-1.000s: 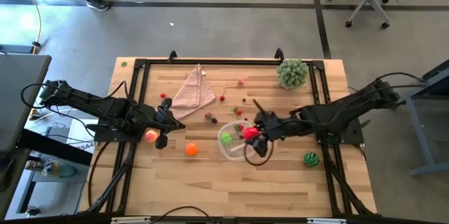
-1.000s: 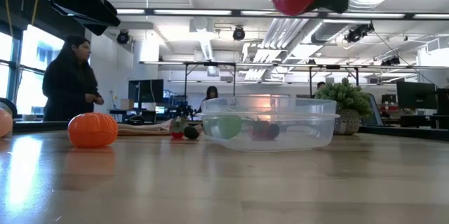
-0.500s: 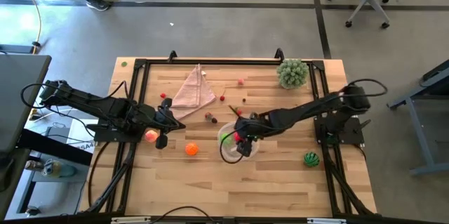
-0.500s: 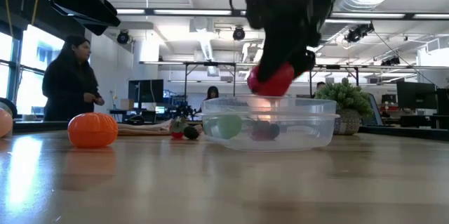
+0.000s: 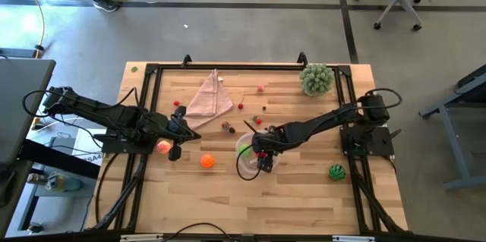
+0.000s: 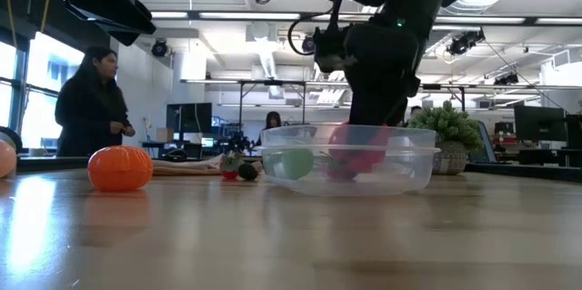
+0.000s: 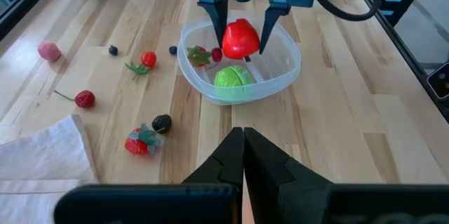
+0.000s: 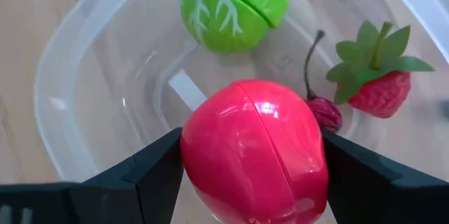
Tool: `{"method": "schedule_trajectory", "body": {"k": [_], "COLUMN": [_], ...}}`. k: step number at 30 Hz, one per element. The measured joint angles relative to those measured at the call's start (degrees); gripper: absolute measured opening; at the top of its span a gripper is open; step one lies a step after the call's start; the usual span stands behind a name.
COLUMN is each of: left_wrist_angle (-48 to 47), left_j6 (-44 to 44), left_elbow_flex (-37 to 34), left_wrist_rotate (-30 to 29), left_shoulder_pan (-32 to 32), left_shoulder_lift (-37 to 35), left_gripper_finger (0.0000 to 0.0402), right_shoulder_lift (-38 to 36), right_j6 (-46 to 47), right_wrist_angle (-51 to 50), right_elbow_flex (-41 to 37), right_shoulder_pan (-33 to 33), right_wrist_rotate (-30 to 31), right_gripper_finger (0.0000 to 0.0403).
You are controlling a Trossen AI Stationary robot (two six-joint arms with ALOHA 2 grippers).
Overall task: Pick and placing Produce into tupperware
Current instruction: Put the red apple into the transparent bin
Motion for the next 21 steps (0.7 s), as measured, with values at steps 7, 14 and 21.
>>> {"method": "schedule_trajectory", "body": {"k": [7,14,21], "left_wrist_angle": [0.0,0.0,0.0], "left_j6": [0.0,0.0,0.0], "left_elbow_flex": [0.0,0.0,0.0], "left_wrist_rotate": [0.0,0.0,0.0], "left_shoulder_pan": [0.0,0.0,0.0], "left_shoulder_lift": [0.0,0.0,0.0], "left_gripper_finger": [0.0001,0.0001,0.0001], "right_shoulder_lift": [0.0,0.0,0.0], "right_j6": [0.0,0.2,0.0], "right_wrist_angle": [-0.8,-0.7,-0.7], "right_elbow_flex": [-0.1,-0.1,-0.1], "right_shoulder_pan": [0.0,0.0,0.0], "right_wrist_rotate": [0.6,0.7,1.9], "right_gripper_finger": [0.0273,0.0292,0.0296]}}
